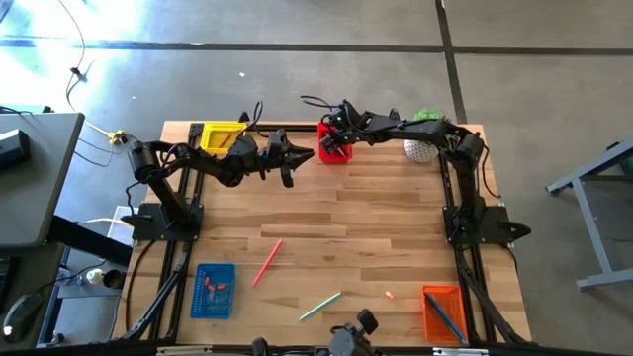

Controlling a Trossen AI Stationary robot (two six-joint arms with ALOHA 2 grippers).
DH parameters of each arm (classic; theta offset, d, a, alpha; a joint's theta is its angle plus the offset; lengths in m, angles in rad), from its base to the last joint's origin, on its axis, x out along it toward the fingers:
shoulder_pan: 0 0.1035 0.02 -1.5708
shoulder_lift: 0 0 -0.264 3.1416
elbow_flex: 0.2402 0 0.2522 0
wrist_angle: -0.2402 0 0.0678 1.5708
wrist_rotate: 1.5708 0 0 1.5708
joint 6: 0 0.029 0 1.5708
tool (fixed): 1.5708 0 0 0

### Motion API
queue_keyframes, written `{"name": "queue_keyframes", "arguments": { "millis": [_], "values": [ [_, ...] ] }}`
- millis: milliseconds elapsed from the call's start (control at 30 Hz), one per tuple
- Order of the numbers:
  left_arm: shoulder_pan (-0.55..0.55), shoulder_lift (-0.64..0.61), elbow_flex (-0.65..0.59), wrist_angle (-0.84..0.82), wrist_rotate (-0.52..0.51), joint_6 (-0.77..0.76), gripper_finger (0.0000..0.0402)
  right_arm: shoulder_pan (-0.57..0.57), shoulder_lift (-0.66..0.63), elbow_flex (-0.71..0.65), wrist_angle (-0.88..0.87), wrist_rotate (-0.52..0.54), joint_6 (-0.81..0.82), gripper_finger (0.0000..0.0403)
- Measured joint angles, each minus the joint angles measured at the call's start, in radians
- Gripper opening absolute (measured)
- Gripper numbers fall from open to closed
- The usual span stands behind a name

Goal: Sort crayons/erasers/pens/pencils in bins
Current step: Put the black pen into the red bin, then put the orange eraser into the blue bin

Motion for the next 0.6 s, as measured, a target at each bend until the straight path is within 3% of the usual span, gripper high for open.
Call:
{"name": "queue_keyframes", "arguments": {
  "millis": [300,467,600],
  "values": [
    [0.000,0.000,0.000,0.000,0.011,0.000,0.0040,0.000,-0.003,0.000,0.001,0.032,-0.016,0.0088],
    [-0.002,0.000,0.000,0.000,0.020,0.017,0.0039,0.041,-0.089,0.000,-0.056,0.039,-0.106,0.0046],
    [-0.007,0.000,-0.014,0.001,0.021,0.058,0.0039,0.109,-0.190,-0.038,-0.078,0.107,-0.188,0.0007]
  ]
}}
